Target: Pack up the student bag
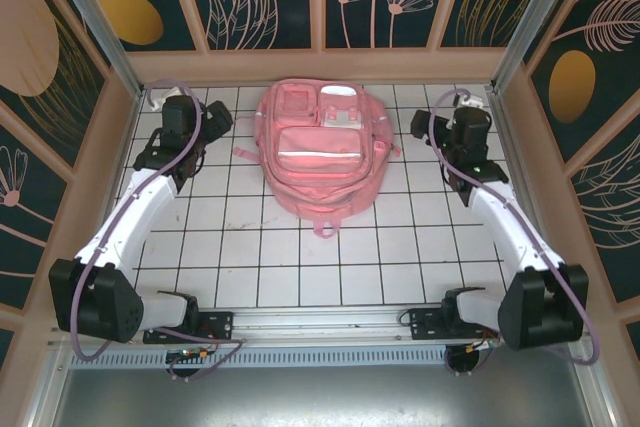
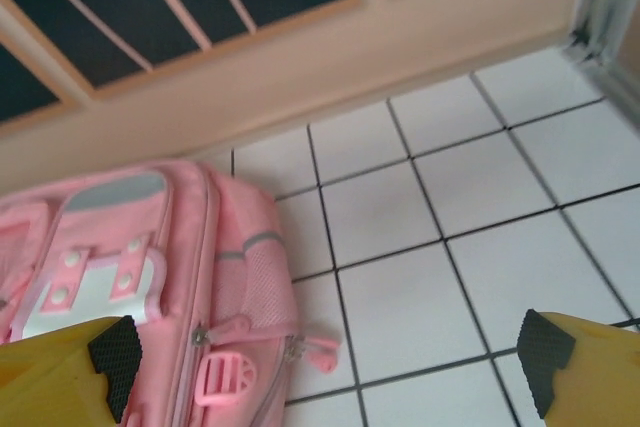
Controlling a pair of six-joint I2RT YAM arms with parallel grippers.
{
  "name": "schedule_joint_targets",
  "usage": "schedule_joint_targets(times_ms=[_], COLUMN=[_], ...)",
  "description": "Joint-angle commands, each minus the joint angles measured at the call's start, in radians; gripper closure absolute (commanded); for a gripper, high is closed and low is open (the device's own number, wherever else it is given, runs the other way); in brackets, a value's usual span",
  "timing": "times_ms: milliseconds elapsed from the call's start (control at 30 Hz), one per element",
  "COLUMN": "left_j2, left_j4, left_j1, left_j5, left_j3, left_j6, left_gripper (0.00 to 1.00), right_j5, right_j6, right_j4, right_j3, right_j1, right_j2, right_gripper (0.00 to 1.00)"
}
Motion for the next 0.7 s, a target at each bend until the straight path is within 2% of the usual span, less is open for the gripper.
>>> schedule_joint_targets(times_ms=[0, 67, 167, 300, 433, 533, 633, 667], left_j2=[-0.015, -0.007, 0.01, 0.035, 0.104, 0.166, 0.192, 0.206], left_j4=[0.138, 0.212, 0.387, 0.637, 0.913, 1.121, 1.228, 1.257], left_j1=[0.019, 0.029, 0.039, 0.08, 0.088, 0.091, 0.099, 0.107], left_j5=[-0.287, -0.349, -0.383, -0.312, -0.28, -0.261, -0.205, -0.179], left_j3=[-0.104, -0.177, -0.306, -0.481, -0.606, -0.667, -0.687, -0.701], left_j6=[0.168, 0.221, 0.331, 0.36, 0.427, 0.486, 0.521, 0.523], left_gripper=[0.02, 0.01, 0.01, 0.01, 0.01, 0.01, 0.01, 0.01], right_j5=[0.03, 0.054, 0.131, 0.245, 0.321, 0.314, 0.264, 0.21], right_j6=[-0.076, -0.137, -0.138, -0.153, -0.186, -0.209, -0.186, -0.201], right_j4=[0.095, 0.142, 0.225, 0.484, 0.715, 0.892, 0.987, 1.046], right_j3=[-0.122, -0.201, -0.307, -0.463, -0.532, -0.559, -0.555, -0.571], right_j1=[-0.012, -0.012, -0.019, -0.036, -0.05, -0.058, -0.078, -0.089], right_j2=[-0.038, -0.042, -0.044, -0.024, 0.104, 0.204, 0.252, 0.266], right_gripper=[0.01, 0.01, 0.01, 0.01, 0.01, 0.01, 0.01, 0.01])
